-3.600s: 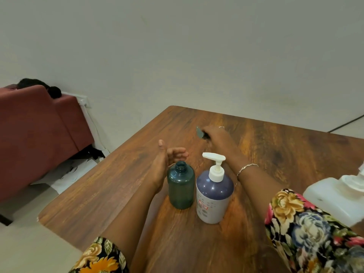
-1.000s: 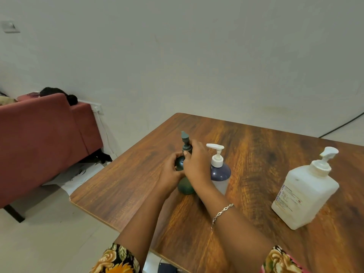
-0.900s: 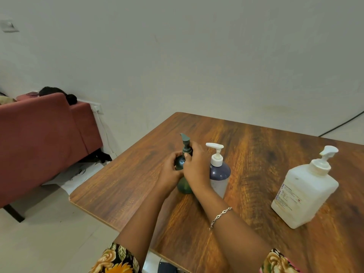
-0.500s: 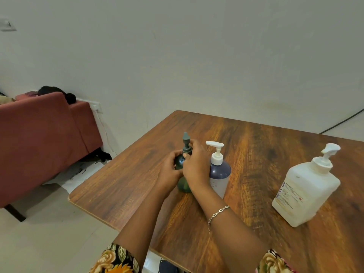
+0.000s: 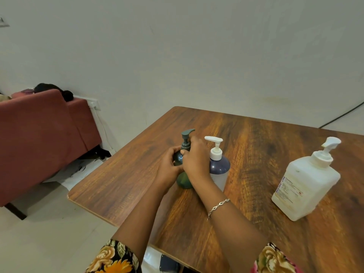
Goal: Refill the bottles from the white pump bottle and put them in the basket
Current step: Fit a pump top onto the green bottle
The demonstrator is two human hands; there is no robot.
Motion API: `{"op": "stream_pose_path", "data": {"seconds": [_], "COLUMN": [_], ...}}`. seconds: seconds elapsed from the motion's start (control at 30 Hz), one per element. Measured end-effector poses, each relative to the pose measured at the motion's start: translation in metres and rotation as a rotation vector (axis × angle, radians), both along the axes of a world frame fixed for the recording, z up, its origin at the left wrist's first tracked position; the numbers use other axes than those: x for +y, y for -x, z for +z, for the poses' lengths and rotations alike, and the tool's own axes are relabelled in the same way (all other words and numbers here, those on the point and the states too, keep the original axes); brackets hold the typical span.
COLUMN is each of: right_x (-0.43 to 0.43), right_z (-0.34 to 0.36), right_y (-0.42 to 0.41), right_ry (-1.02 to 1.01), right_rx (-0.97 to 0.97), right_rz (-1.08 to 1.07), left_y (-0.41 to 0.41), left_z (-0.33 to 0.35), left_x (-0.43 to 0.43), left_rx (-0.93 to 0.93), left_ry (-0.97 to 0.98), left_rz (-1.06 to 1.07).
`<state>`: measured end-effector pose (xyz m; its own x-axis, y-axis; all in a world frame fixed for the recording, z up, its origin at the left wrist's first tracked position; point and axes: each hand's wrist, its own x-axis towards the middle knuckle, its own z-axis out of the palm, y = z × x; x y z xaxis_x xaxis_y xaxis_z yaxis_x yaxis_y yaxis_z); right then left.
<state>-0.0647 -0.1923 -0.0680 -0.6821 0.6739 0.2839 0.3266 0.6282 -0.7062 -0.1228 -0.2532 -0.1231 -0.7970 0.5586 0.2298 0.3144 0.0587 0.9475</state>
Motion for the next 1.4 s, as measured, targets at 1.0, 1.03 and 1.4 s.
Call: {"op": "stream_pose_path", "data": {"seconds": [1.0,1.03,1.4], "right_x": [-0.05,-0.054,-0.055], "right_z": [-0.082,-0.088,-0.093], "right_y": [-0.047,-0.049,-0.05], "right_ry": [-0.076,-0.071,0.099], "right_rx": [0.235,0.254,0.005], "right_rz": [0.056,0.029,0.099], "left_y": [0.0,-0.001,-0.004], "left_z": [0.012,0.014,0.018], "left_x": [-0.009,-0.005,0.013], "left_rx": [-0.099,-0.1,0.058], "left_ry": [-0.167,-0.196,-0.047], "left_rz": [-0.109,-0.086,0.146]}}
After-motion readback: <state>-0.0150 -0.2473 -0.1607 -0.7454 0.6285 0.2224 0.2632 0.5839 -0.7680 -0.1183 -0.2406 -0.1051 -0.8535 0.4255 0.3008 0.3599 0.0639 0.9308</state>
